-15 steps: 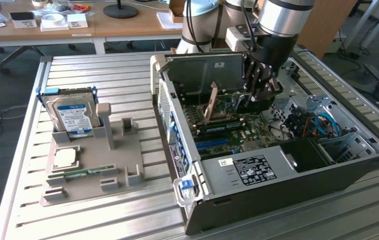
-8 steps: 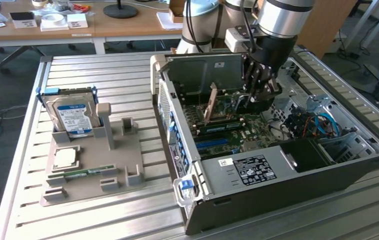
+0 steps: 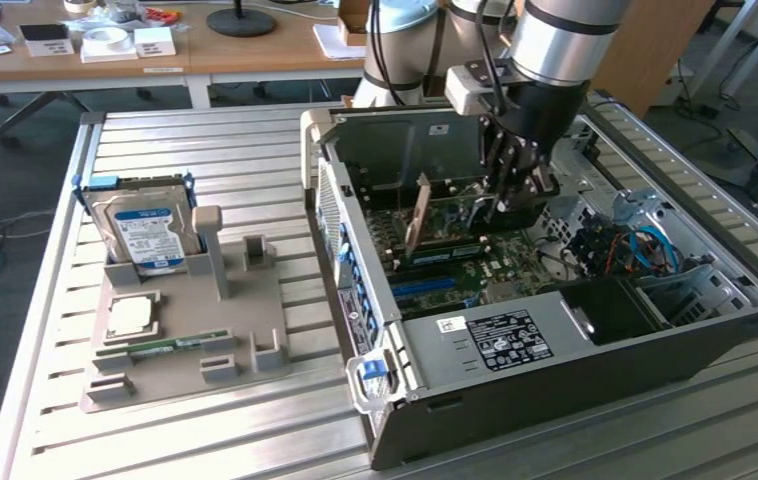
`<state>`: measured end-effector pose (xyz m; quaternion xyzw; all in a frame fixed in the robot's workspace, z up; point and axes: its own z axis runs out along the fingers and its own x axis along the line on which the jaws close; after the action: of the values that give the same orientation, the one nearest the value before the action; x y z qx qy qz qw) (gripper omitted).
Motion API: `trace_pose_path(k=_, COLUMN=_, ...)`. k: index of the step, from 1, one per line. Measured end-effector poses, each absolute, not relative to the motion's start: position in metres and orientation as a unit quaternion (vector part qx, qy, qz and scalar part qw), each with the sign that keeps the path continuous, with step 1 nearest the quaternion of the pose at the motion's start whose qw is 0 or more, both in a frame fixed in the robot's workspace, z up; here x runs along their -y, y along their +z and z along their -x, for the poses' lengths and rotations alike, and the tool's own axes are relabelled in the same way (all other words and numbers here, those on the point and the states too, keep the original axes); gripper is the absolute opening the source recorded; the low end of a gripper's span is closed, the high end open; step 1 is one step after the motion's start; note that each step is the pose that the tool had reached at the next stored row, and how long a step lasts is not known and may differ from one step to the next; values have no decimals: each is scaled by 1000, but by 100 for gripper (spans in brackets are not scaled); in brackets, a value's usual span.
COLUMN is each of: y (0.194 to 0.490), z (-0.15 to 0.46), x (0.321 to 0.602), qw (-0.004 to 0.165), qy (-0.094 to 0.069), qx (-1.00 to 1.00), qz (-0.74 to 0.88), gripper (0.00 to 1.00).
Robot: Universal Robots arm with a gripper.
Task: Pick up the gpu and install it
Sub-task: 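Insert the gpu into the slot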
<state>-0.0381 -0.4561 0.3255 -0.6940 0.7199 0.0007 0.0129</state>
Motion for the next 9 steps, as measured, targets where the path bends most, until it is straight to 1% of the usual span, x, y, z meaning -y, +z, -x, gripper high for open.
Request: trace_pose_path(k=9, y=324, z=39, x=456, qw=13, qy=0, qx=-720, qz=694, gripper=27)
